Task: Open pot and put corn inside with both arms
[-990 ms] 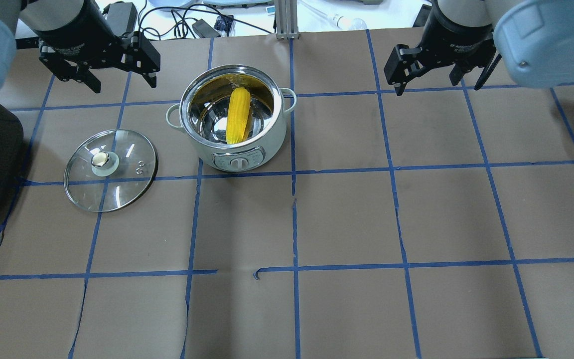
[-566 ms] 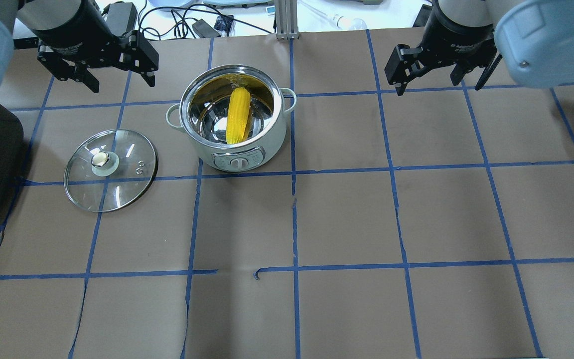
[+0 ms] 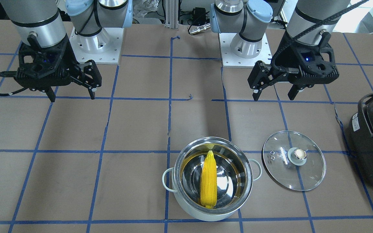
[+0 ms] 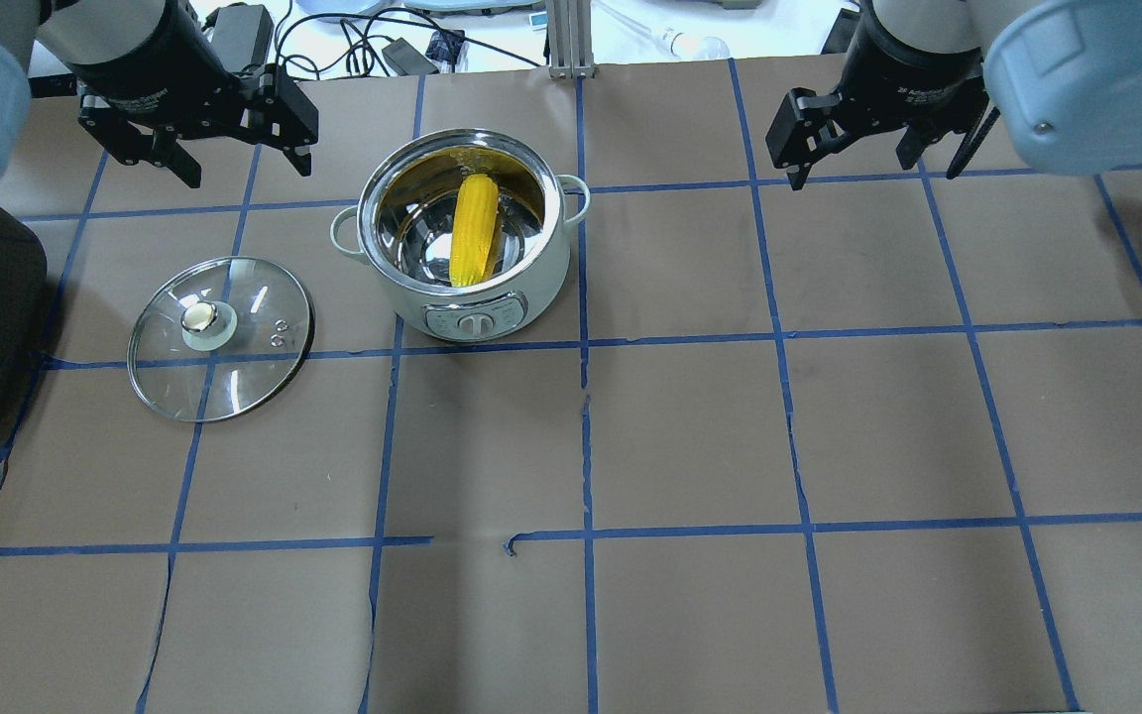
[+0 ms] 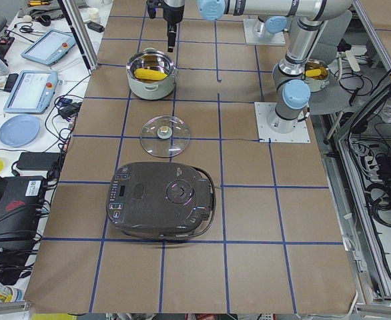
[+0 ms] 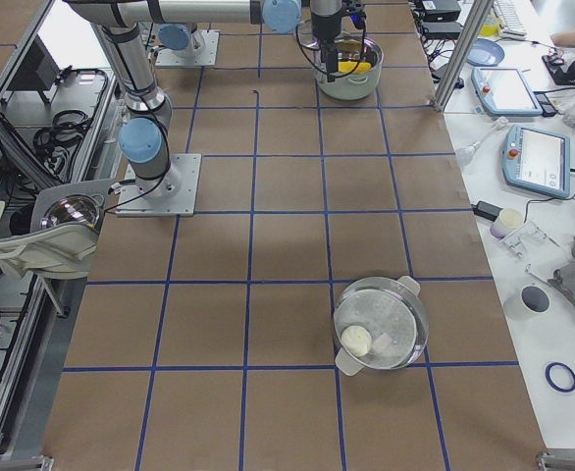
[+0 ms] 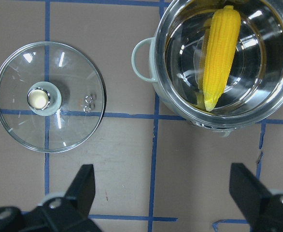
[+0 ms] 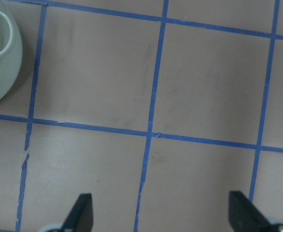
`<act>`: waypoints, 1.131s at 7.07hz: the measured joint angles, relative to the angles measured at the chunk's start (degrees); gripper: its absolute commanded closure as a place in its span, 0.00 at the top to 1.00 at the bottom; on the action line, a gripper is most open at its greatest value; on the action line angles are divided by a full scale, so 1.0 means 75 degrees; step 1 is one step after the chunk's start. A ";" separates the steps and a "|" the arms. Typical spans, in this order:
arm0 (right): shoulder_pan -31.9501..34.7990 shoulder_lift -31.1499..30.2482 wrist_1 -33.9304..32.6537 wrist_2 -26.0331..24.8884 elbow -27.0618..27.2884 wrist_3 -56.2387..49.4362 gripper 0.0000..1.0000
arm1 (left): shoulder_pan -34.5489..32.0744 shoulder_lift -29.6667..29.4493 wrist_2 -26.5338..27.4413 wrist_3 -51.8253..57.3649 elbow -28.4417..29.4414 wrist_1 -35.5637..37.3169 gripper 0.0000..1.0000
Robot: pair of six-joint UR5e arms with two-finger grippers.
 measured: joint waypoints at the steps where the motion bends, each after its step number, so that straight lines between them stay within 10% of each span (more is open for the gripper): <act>1: -0.0078 -0.0002 0.0070 0.0117 0.0009 0.0008 1.00 | -0.0008 0.0008 -0.0002 0.0000 -0.0022 0.0000 1.00; 8: -0.0157 -0.0093 0.0432 0.0314 0.0020 0.0045 1.00 | 0.0017 0.0024 -0.0009 0.0000 -0.0066 0.0001 1.00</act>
